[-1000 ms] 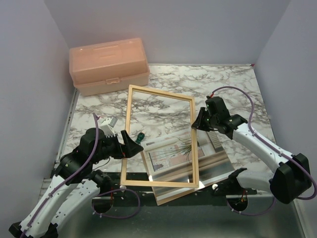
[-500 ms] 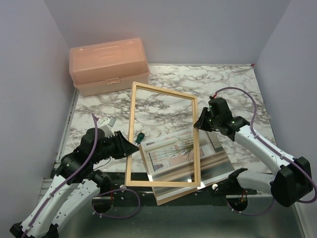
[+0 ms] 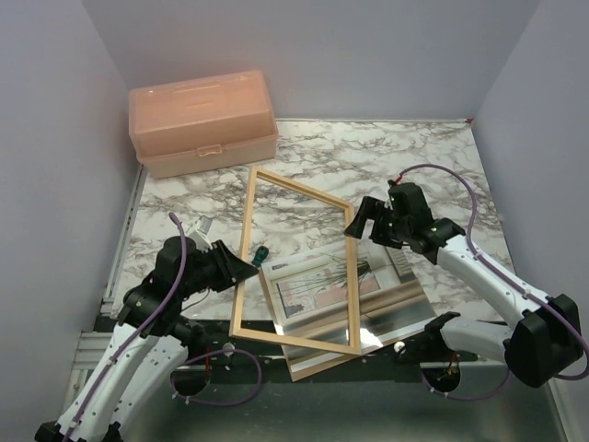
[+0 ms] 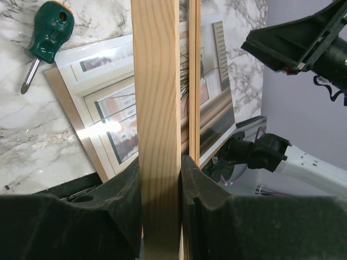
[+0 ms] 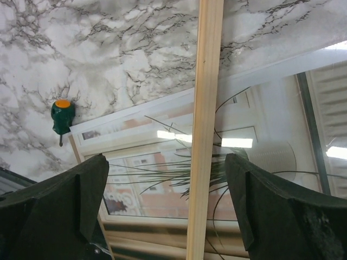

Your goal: Put the photo into the frame

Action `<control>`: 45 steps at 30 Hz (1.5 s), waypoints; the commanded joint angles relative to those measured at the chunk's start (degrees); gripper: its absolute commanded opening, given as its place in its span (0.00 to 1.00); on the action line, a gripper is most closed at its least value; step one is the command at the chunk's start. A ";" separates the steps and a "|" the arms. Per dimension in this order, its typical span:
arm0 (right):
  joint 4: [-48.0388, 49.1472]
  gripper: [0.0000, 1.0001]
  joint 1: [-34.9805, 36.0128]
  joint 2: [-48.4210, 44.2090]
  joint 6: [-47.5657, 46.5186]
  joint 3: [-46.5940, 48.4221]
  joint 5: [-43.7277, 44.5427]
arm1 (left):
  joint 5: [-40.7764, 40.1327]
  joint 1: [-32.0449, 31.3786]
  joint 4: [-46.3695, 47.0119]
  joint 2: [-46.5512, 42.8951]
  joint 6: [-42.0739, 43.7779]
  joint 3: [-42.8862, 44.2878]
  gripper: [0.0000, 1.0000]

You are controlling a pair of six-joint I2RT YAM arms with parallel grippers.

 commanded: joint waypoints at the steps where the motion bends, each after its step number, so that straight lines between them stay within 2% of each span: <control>1: 2.44 0.98 -1.54 -1.84 1.67 -2.66 -5.40 | 6.14 5.27 7.48 -0.45 0.71 -0.45 0.00; 10: 10.92 1.00 -8.87 -5.04 5.94 -10.23 -24.66 | 18.98 16.64 12.31 -2.41 0.28 0.94 0.00; 17: 21.13 1.00 -12.99 -7.79 11.47 -15.77 -37.65 | 26.26 21.85 14.66 -3.62 -1.24 4.61 0.00; 22: 23.49 1.00 -13.42 -8.74 13.11 -18.51 -39.25 | 28.86 23.17 16.97 -3.27 -3.78 6.14 0.00; 36: 23.52 0.99 -14.15 -17.66 14.72 -22.63 -39.91 | 28.69 25.05 22.98 -2.15 -9.16 7.65 0.00; 38: 26.56 0.98 -14.15 -19.04 16.84 -23.68 -41.07 | 28.69 25.15 24.42 -2.22 -10.45 7.28 0.00; 45: 46.95 0.93 -14.11 -25.58 31.25 -29.60 -45.91 | 29.15 25.44 31.12 -2.14 -15.77 4.29 0.00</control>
